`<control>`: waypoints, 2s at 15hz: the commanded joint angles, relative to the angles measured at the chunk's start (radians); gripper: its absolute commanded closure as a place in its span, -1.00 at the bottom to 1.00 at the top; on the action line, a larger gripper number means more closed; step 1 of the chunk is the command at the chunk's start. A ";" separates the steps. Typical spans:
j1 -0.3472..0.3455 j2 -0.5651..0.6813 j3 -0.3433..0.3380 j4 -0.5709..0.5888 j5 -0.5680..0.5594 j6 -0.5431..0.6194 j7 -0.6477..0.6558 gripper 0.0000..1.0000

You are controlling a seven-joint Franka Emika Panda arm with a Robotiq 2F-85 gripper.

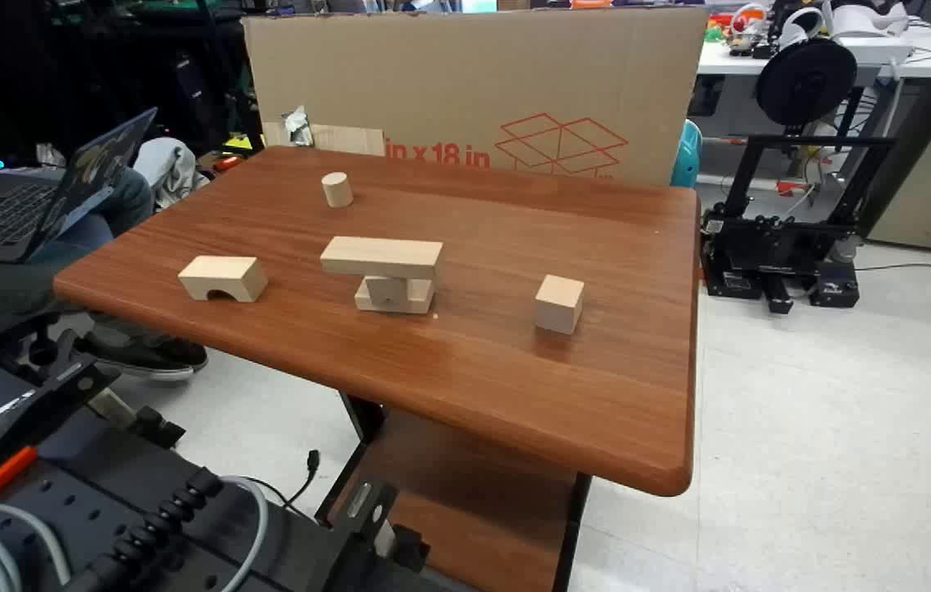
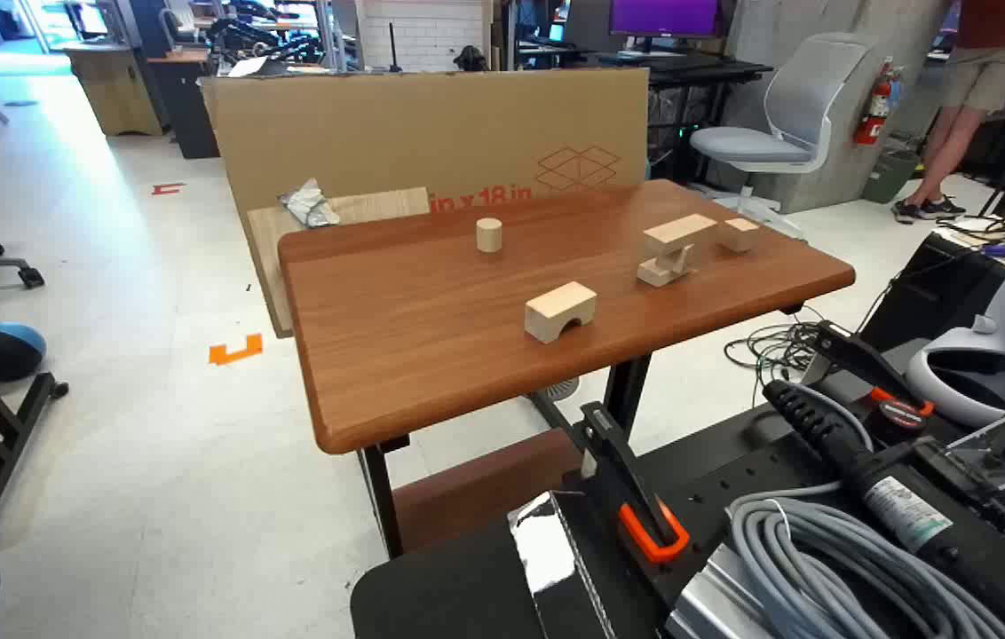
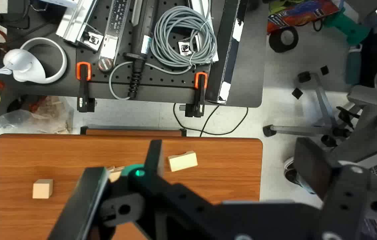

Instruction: Stack the wooden blocks on the table

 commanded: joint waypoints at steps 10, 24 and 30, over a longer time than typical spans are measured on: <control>-0.018 0.001 0.015 0.003 0.004 -0.003 -0.005 -1.00; 0.000 -0.022 0.058 -0.192 -0.007 0.276 -0.044 -1.00; 0.011 0.000 0.081 -0.362 -0.062 0.403 -0.132 -1.00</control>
